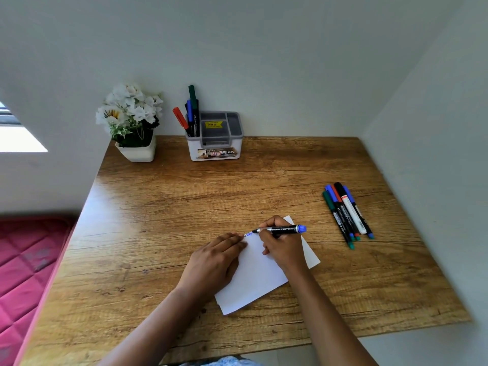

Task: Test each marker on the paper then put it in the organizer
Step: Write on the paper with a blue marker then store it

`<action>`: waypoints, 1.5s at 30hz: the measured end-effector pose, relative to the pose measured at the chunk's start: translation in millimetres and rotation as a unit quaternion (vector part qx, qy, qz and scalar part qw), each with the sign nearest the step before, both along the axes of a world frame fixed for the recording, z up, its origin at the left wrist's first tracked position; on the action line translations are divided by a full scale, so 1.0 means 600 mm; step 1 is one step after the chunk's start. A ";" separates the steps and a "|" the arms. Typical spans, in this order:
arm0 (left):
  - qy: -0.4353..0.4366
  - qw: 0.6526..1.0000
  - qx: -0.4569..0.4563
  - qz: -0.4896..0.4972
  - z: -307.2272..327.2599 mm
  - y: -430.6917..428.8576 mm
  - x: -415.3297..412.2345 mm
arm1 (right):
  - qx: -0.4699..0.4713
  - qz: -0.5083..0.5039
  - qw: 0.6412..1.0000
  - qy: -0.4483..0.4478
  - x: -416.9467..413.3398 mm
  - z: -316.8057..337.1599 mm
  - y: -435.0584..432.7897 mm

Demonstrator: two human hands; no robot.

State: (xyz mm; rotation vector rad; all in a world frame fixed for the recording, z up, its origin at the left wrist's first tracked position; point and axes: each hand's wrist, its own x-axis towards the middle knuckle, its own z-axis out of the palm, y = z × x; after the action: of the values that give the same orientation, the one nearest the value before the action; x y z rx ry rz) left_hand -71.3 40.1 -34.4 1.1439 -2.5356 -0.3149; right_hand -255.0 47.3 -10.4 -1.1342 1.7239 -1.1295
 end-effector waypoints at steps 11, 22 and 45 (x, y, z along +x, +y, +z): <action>-0.002 1.000 0.000 0.006 -0.001 0.001 0.000 | -0.005 -0.006 1.000 -0.003 -0.001 -0.003 -0.001; -0.005 1.000 0.006 0.006 0.001 0.000 0.000 | -0.008 -0.013 1.000 0.010 0.000 -0.006 -0.001; 0.093 0.995 0.015 0.039 0.008 -0.008 0.002 | 0.037 -0.092 0.941 -0.324 -0.028 0.035 -0.020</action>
State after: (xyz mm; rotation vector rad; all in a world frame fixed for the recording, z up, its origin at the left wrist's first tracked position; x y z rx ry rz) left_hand -70.4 35.5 -29.5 1.1647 -2.3264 -0.4204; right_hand -271.7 35.2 10.7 -0.4698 1.3446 -1.3499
